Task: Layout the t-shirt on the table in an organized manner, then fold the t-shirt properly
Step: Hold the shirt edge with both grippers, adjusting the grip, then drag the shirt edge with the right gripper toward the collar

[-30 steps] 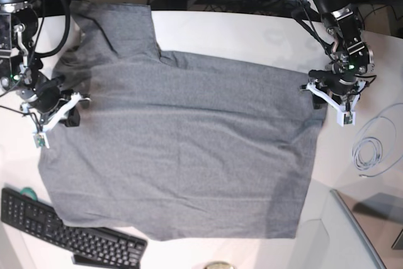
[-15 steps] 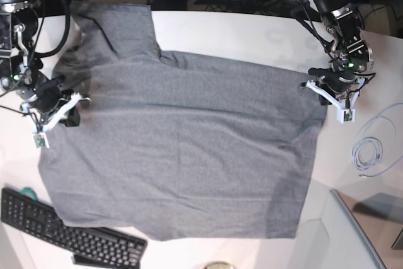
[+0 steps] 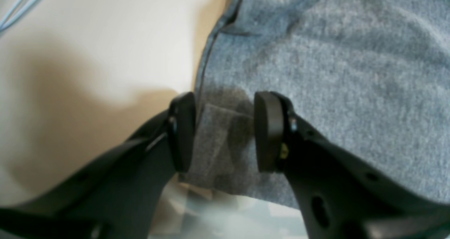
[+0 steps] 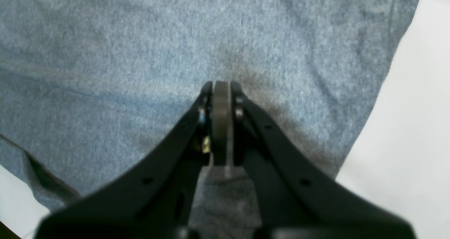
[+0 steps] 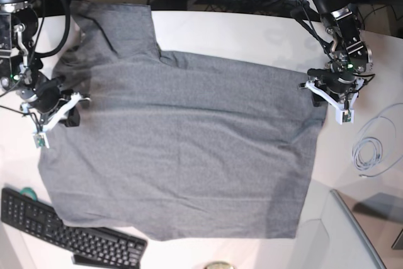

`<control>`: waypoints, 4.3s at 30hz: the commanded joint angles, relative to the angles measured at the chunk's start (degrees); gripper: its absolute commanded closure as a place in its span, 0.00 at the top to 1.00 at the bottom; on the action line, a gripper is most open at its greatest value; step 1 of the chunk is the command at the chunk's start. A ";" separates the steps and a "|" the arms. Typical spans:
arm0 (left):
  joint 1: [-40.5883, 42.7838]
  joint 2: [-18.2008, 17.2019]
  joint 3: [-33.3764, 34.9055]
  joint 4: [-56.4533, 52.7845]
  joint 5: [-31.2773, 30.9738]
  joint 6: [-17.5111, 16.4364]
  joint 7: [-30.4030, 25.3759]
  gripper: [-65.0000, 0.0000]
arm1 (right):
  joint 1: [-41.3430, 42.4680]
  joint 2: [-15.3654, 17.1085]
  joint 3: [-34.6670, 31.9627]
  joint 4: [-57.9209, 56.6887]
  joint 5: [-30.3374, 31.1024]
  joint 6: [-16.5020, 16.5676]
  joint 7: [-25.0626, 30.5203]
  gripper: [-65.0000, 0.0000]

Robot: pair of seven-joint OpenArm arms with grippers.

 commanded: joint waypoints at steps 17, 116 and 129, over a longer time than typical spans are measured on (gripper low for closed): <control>2.45 -0.30 0.03 5.80 -0.52 0.03 -0.61 0.00 | 1.61 -0.73 0.37 0.86 0.36 0.29 1.15 0.03; 14.67 -1.18 5.13 12.48 -3.51 -0.06 -0.52 0.00 | -7.80 -9.17 -20.02 4.29 0.53 0.02 -8.87 0.03; 25.39 3.66 -9.81 23.47 -20.82 -0.32 -1.05 0.16 | -9.38 -9.17 -13.16 12.73 0.36 0.37 -8.87 0.03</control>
